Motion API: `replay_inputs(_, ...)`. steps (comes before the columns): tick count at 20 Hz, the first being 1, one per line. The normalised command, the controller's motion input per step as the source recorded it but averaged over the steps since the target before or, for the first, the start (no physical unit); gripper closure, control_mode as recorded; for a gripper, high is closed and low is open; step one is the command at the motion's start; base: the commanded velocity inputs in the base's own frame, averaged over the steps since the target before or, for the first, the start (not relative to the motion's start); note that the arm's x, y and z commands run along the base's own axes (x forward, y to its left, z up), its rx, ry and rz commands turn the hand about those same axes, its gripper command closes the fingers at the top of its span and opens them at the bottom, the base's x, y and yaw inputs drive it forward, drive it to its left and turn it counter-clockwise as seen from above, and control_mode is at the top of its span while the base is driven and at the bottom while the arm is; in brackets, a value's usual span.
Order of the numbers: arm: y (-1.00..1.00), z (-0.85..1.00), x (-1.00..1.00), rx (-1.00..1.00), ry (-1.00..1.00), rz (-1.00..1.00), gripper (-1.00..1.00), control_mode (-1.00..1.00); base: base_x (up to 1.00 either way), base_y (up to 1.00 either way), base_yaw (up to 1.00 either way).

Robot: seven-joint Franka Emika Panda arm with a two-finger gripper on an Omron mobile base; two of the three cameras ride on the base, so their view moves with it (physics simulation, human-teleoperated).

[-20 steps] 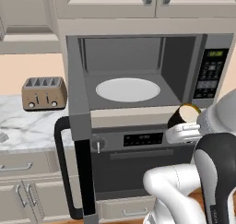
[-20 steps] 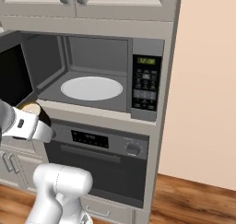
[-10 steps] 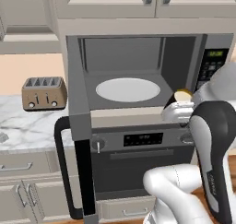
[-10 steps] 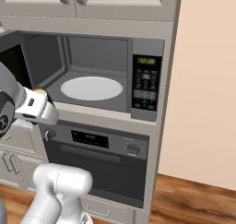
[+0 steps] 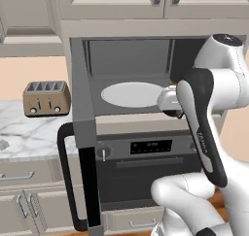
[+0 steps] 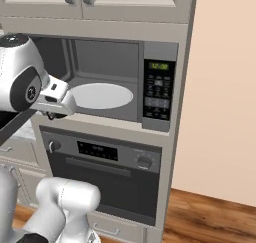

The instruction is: Pick the mug from the counter and place it inside the microwave. Then close the microwave.

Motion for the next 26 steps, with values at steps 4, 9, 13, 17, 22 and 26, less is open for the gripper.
replay_inputs(4, 0.07, -0.25, 0.10, 0.00, -0.01, 0.00, 1.00, -1.00, 0.00, 0.00, 0.00)
replay_inputs(9, 0.00, -0.23, 0.41, 0.00, -0.01, 0.00, 1.00, -1.00, 0.00, 0.00, 0.00)
replay_inputs(13, 0.00, 0.00, 0.68, 0.00, 0.00, 0.00, 1.00, -1.00, 0.00, 0.00, 0.00)
replay_inputs(17, 0.00, 0.00, 0.74, 0.00, 0.00, 0.01, 1.00, -1.00, 0.00, 0.00, 0.00)
replay_inputs(22, 0.01, -0.02, 0.60, 0.00, 0.00, 0.00, 1.00, -1.00, 0.00, 0.00, 0.00)
replay_inputs(26, 0.06, -0.18, 0.43, 0.00, 0.00, 0.00, 1.00, -1.00, 0.00, 0.00, 0.00)
